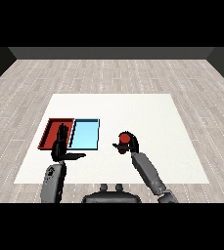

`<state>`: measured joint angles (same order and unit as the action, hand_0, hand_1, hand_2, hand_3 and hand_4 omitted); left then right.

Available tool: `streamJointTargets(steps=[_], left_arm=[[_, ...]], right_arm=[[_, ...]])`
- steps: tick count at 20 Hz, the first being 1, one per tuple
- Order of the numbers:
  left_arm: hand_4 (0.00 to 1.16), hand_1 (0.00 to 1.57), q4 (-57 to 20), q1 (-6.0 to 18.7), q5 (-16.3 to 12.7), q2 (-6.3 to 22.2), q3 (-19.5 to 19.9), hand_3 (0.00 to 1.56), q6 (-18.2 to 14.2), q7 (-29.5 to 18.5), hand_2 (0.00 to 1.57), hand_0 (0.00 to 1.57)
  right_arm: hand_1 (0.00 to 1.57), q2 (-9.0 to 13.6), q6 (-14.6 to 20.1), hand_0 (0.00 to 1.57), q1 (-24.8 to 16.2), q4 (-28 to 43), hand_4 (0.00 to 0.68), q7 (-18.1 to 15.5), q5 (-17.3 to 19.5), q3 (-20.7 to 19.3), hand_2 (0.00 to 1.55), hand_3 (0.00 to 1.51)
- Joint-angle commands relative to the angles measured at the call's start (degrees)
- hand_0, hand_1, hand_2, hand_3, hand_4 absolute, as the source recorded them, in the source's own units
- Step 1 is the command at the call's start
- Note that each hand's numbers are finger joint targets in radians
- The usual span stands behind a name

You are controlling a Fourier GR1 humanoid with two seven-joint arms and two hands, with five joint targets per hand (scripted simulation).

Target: Pick the red can and put it in the red box

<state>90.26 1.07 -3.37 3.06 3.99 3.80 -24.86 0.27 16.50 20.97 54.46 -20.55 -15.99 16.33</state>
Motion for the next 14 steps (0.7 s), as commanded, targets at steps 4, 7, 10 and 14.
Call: streamJointTargets(steps=[4,7,10,14], left_arm=[[0.0,0.0,-0.44,0.45,1.89,-0.59,-0.72,0.0,-1.73,0.06,0.0,0.0],[0.0,0.0,1.74,-1.78,3.41,-2.94,-4.02,0.0,-2.86,-0.64,0.0,0.0],[0.0,0.0,5.45,0.03,1.1,-0.61,-1.33,0.0,-2.36,4.87,0.0,0.0],[0.0,0.0,1.78,0.49,2.41,-1.39,-2.14,0.0,-2.49,2.04,0.0,0.0]], right_arm=[[1.57,-0.26,0.86,1.57,-0.49,-2.03,0.575,-0.09,0.64,-0.02,1.49,1.43],[1.57,-0.25,-1.51,1.57,-2.44,-1.31,0.583,-0.28,3.64,-2.47,1.49,1.43],[1.57,1.26,-0.03,1.57,0.09,5.14,0.582,6.78,3.15,-3.67,1.49,1.43],[1.57,0.22,0.29,1.57,-3.53,7.99,0.595,4.24,5.11,-1.72,1.48,1.41]])
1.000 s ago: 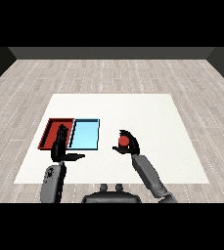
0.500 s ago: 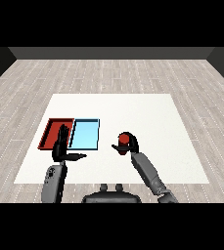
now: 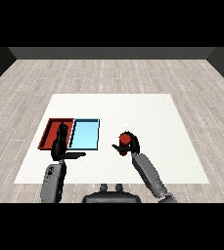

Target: Pick the red can and put it in the red box

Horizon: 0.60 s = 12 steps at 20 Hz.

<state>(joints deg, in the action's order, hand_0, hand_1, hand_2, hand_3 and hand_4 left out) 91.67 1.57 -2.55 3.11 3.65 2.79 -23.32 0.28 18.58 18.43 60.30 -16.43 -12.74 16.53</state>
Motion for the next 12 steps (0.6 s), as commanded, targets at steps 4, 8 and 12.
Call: streamJointTargets(steps=[4,8,12], left_arm=[[0.0,0.0,3.13,-0.05,3.22,-2.96,-4.98,0.0,-3.34,1.46,0.0,0.0],[0.0,0.0,1.75,-0.5,2.38,-1.39,-2.86,0.0,-1.29,0.15,0.0,0.0],[0.0,0.0,-2.49,2.9,3.7,-2.83,-4.21,0.0,-2.2,0.45,0.0,0.0]], right_arm=[[1.57,-0.14,1.58,1.57,-2.43,10.67,0.604,1.54,3.74,0.82,1.48,1.41],[1.57,5.16,-0.68,1.57,-5.64,19.98,0.601,5.24,4.77,-0.86,1.47,1.4],[1.57,5.92,1.45,1.57,-8.25,29.78,0.61,9.32,6.73,-0.49,1.47,1.4]])
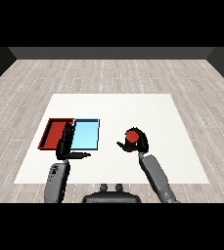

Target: Pick the red can and put it in the red box

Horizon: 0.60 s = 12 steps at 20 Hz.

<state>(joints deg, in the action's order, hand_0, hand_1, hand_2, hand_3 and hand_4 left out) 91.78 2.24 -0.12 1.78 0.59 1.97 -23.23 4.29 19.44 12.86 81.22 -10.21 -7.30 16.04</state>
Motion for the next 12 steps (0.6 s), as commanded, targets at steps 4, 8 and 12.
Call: streamJointTargets(steps=[4,8,12], left_arm=[[0.0,0.0,1.76,-0.23,-1.9,-0.65,-3.99,0.0,4.02,3.35,0.0,0.0],[0.0,0.0,3.9,1.7,-0.98,-1.74,-9.13,0.0,2.57,9.07,0.0,0.0],[0.0,0.0,4.55,1.89,-1.15,-1.76,-10.02,0.0,1.58,10.02,0.0,0.0]], right_arm=[[1.52,1.83,3.84,1.52,-1.39,14.95,0.6,6.98,4.1,0.08,1.45,1.4],[1.56,-0.86,2.86,1.56,2.81,11.7,0.611,4.87,4.03,-1.1,1.46,1.41],[1.56,-2.95,6.37,1.56,6.73,15.05,0.611,11.92,9.07,0.87,1.46,1.41]])
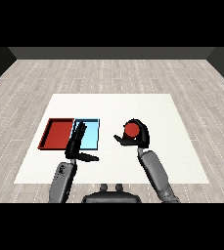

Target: Pick the red can and put it in the red box

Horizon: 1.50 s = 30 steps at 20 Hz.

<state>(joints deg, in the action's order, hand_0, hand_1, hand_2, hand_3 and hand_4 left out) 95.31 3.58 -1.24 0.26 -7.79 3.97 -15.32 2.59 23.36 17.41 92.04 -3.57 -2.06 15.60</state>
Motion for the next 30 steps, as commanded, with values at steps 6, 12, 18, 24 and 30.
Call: streamJointTargets(steps=[6,12,18,24,30], left_arm=[[0.0,0.0,2.67,0.71,0.19,-0.26,-5.71,0.0,0.15,4.29,0.0,0.0],[0.0,0.0,0.85,7.18,-4.26,-0.26,-10.17,0.0,-5.95,9.88,0.0,0.0],[0.0,0.0,-7.78,8.18,-3.21,-0.26,-15.19,0.0,-9.98,4.55,0.0,0.0],[0.0,0.0,-13.59,8.48,-7.55,-0.26,-16.5,0.0,-8.71,2.31,0.0,0.0],[0.0,0.0,-15.23,10.59,-10.55,-0.26,-20.87,0.0,-12.41,2.5,0.0,0.0]], right_arm=[[1.57,-2.55,2.41,1.57,4.33,0.33,0.636,-0.18,2.26,1.63,1.46,1.4],[1.57,-2.58,1.4,1.57,5.37,-2.58,0.655,-5.52,0.26,-0.39,1.48,1.42],[1.57,-2.59,-0.06,1.57,3.41,-1.34,0.647,-6.6,1.79,0.53,1.48,1.42],[1.57,-2.59,3.46,1.57,1.62,1.29,0.648,-5.18,3.1,5.55,1.48,1.41],[1.57,-2.59,3.96,1.57,7.63,-0.44,0.65,-2.81,0.72,5.17,1.48,1.42]])
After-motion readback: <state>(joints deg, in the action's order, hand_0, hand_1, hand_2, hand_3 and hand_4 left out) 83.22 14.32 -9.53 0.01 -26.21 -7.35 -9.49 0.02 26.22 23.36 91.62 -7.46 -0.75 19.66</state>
